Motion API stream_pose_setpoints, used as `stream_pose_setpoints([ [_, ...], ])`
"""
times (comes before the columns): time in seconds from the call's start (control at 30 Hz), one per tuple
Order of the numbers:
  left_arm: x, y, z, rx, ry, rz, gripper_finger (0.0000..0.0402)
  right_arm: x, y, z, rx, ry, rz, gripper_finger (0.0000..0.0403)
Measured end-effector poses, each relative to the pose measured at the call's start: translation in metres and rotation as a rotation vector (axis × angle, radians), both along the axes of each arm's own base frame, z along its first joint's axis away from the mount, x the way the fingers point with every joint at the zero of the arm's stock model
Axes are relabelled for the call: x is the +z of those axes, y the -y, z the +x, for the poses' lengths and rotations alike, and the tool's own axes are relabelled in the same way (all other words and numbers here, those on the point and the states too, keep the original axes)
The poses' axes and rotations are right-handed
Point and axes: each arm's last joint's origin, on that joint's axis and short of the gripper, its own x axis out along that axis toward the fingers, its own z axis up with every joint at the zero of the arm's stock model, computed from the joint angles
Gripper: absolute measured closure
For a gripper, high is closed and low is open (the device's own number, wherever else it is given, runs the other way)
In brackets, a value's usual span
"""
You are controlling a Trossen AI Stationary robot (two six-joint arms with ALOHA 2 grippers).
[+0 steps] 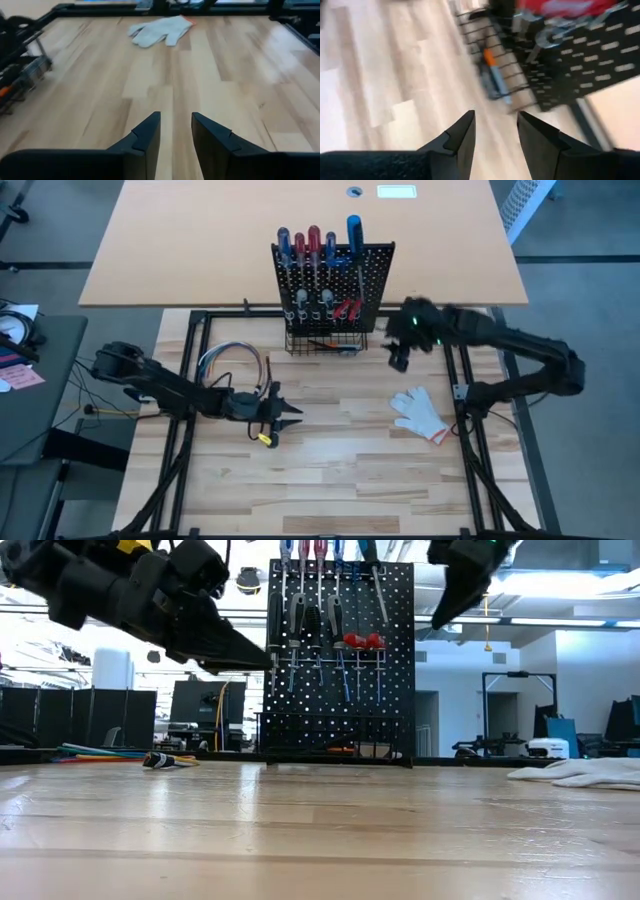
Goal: Hang tools onto peg board
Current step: Return to Home Position
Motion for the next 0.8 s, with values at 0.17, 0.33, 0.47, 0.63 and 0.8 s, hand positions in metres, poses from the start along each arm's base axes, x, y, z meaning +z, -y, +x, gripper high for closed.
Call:
stream_pose_setpoints([
  [0.17, 0.014, 0.009, -0.017, 0.048, 0.008, 0.040, 0.0330, -0.062, -0.032, -0.017, 0.095, 0.114, 0.084, 0.0269],
  [0.33, 0.023, 0.000, -0.039, 0.102, 0.084, 0.055, 0.0373, -0.122, -0.055, -0.025, 0.170, 0.442, 0.154, 0.0281],
  [0.47, 0.027, -0.022, -0.059, 0.219, 0.189, -0.023, 0.0398, -0.146, -0.064, -0.032, 0.287, 0.722, 0.213, 0.0289],
  [0.63, 0.032, -0.043, -0.085, 0.261, 0.289, -0.095, 0.0401, -0.144, -0.067, -0.036, 0.433, 0.871, 0.240, 0.0301],
  [0.8, 0.032, -0.053, -0.115, 0.295, 0.310, -0.102, 0.0401, -0.137, -0.065, -0.038, 0.538, 0.925, 0.229, 0.0314],
])
